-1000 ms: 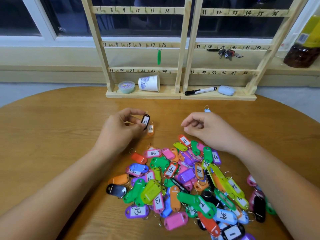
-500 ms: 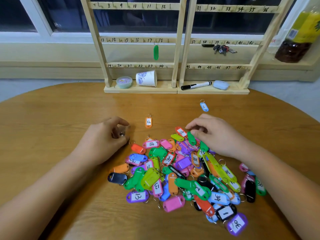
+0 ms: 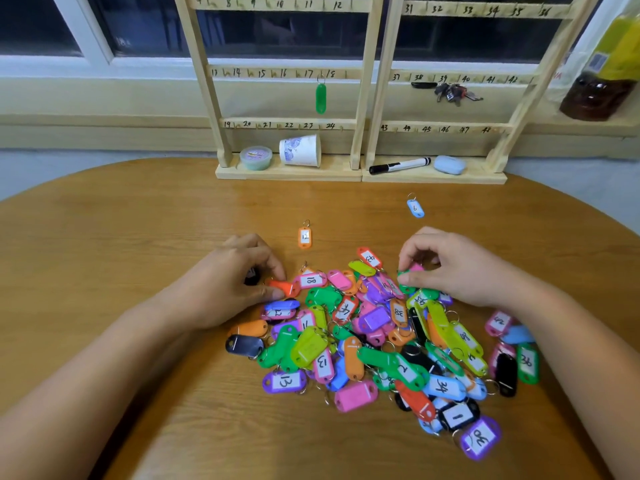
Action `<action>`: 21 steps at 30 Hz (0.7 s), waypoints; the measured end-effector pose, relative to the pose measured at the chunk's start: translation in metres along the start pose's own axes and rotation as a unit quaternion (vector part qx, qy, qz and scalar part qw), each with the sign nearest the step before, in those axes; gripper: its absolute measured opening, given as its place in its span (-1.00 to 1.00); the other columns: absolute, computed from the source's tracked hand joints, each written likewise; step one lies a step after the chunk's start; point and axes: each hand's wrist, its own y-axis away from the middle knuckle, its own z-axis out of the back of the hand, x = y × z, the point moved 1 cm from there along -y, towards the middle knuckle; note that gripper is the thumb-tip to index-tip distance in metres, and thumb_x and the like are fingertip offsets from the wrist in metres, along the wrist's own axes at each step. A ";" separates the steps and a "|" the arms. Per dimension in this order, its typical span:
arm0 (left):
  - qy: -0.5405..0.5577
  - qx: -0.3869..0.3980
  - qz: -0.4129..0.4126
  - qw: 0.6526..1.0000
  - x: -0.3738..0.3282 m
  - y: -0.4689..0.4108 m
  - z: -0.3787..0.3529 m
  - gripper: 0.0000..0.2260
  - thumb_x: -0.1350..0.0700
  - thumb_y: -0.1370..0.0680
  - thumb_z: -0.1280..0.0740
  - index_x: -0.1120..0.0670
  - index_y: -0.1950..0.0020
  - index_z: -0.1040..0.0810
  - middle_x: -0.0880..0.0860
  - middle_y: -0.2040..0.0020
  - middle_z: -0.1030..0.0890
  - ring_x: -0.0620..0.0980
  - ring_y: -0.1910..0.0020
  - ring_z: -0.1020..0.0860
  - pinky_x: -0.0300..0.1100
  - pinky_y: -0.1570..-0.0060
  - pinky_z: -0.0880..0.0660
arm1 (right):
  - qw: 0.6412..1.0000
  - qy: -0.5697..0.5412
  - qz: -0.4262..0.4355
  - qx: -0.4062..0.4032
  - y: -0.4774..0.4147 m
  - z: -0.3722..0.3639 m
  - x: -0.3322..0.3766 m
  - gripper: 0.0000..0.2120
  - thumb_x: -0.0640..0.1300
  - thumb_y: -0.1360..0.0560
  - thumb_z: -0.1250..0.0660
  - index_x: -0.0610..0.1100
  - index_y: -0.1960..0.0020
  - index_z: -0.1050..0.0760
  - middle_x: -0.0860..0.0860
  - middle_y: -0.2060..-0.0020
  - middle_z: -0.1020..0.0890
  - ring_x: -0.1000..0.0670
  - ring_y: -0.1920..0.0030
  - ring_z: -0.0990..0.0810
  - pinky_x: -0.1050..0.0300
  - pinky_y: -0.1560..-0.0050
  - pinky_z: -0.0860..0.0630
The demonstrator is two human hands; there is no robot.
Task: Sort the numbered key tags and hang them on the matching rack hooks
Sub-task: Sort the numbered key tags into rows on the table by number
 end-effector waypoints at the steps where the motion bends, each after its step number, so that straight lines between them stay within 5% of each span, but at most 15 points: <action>1: 0.006 -0.004 0.001 1.000 -0.001 0.000 0.000 -0.81 -0.13 -0.47 -0.59 -0.28 -0.01 -0.64 -0.22 -0.09 -0.56 -0.12 -0.16 -0.52 -0.04 -0.18 -0.52 | 1.000 0.000 0.000 0.003 0.000 0.000 -0.001 -0.84 0.00 -0.46 -0.62 0.13 0.12 -0.63 0.10 -0.01 -0.61 0.08 -0.04 -0.60 0.04 -0.12 -0.52; 6: 0.029 -0.055 -0.001 0.998 -0.004 0.000 0.001 -0.79 0.09 -0.50 -0.60 -0.20 0.09 -0.65 -0.17 0.01 -0.64 -0.15 -0.06 -0.58 -0.07 -0.11 -0.54 | 0.999 -0.041 -0.005 0.019 0.005 0.008 -0.003 -0.85 -0.09 -0.47 -0.62 0.04 0.08 -0.65 0.16 0.12 -0.67 0.15 0.10 -0.62 0.18 0.01 -0.53; 11: 0.025 -0.030 -0.012 0.999 -0.004 0.003 0.004 -0.78 0.11 -0.49 -0.58 -0.22 0.01 -0.69 -0.20 0.00 -0.68 -0.11 -0.05 -0.63 -0.02 -0.10 -0.57 | 0.998 -0.042 -0.033 0.025 0.014 0.013 -0.008 -0.71 -0.07 -0.43 -0.65 0.15 -0.09 -0.68 0.13 0.02 -0.67 0.12 0.03 -0.58 0.25 0.00 -0.51; 16: 0.033 -0.077 -0.034 0.996 -0.016 -0.005 -0.006 -0.88 -0.06 -0.56 -0.52 -0.19 -0.08 -0.70 -0.17 -0.02 -0.67 -0.11 -0.04 -0.62 -0.06 -0.10 -0.55 | 0.994 -0.082 -0.064 0.038 0.019 0.015 -0.008 -0.72 -0.16 -0.43 -0.65 0.04 -0.08 -0.70 0.05 0.09 -0.68 0.15 0.17 -0.57 0.29 0.08 -0.54; 21: -0.019 -0.071 -0.055 0.996 -0.027 -0.019 -0.022 -0.73 -0.27 -0.55 -0.44 -0.19 -0.17 -0.70 -0.17 -0.01 -0.60 -0.20 -0.03 -0.56 -0.33 -0.04 -0.48 | 0.984 -0.163 -0.069 0.024 0.023 0.021 -0.012 -0.76 -0.33 -0.46 -0.59 -0.06 -0.04 -0.71 -0.03 0.16 -0.72 0.10 0.20 -0.61 0.24 0.11 -0.57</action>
